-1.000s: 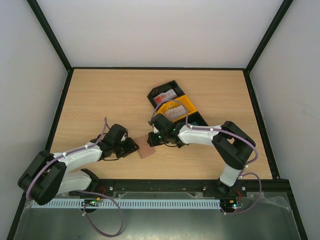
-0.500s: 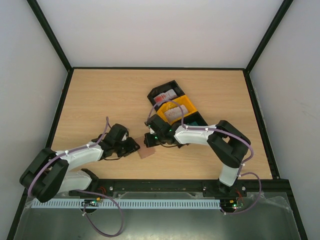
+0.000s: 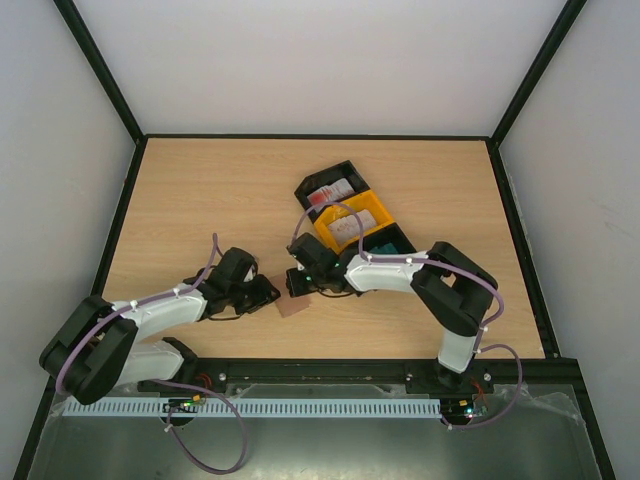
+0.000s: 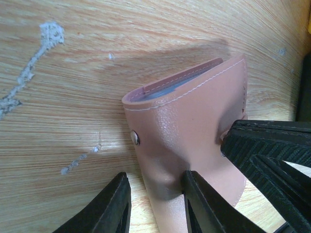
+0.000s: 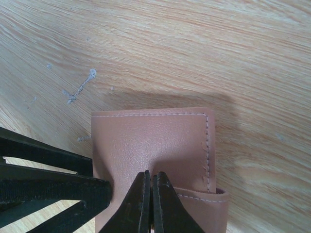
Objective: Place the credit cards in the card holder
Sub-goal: Close the card holder at the center of the board.
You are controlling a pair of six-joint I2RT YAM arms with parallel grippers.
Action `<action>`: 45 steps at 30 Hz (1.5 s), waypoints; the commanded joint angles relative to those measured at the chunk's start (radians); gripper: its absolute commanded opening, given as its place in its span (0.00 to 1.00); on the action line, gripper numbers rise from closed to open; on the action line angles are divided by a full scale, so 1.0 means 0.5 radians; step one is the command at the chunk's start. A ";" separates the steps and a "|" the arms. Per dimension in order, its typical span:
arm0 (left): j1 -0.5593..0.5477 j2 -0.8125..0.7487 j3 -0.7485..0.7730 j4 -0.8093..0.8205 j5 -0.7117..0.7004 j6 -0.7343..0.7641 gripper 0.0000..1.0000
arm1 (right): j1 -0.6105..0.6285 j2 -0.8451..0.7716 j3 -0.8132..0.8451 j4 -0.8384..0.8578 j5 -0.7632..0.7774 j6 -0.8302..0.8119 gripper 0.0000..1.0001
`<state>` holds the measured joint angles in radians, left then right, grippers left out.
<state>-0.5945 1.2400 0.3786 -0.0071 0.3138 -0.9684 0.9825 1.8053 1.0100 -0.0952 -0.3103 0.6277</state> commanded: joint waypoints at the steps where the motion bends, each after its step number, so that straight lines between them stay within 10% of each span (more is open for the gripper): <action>1: -0.007 0.017 -0.002 -0.022 -0.010 0.019 0.33 | 0.025 -0.002 -0.148 0.045 -0.010 0.086 0.02; 45: -0.010 0.039 0.009 -0.027 -0.038 -0.026 0.27 | 0.175 0.169 -0.833 0.488 0.084 0.383 0.02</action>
<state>-0.5953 1.2453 0.3786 -0.0063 0.3130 -0.9768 1.0294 1.7962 0.7078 0.4549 -0.2306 0.7979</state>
